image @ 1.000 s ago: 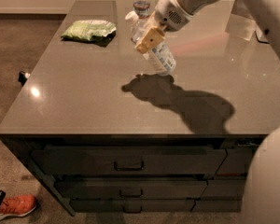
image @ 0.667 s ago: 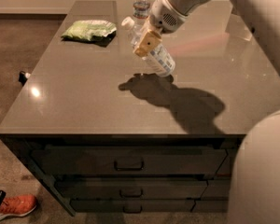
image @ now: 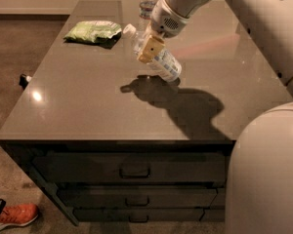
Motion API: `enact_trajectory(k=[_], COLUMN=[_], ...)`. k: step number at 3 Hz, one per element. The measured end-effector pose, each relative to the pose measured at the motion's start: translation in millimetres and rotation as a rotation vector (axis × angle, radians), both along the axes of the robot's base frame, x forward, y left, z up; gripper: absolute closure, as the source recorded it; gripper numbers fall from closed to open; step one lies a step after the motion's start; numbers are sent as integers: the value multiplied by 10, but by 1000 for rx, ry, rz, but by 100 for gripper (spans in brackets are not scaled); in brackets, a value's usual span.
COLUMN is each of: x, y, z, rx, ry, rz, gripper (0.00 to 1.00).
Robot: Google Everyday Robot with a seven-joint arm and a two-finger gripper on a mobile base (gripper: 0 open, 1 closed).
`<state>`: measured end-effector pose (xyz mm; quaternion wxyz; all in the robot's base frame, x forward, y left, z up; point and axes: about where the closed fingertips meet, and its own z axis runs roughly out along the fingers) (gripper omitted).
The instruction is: Knock blue plastic bottle over
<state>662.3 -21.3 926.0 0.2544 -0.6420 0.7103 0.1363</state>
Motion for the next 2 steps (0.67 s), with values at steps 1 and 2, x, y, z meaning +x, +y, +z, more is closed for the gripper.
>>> enact_trajectory(k=[1, 2], x=[4, -17], y=[25, 57], z=[-66, -165], rx=[-29, -61], ry=[3, 17], rz=[19, 51], gripper=[100, 100])
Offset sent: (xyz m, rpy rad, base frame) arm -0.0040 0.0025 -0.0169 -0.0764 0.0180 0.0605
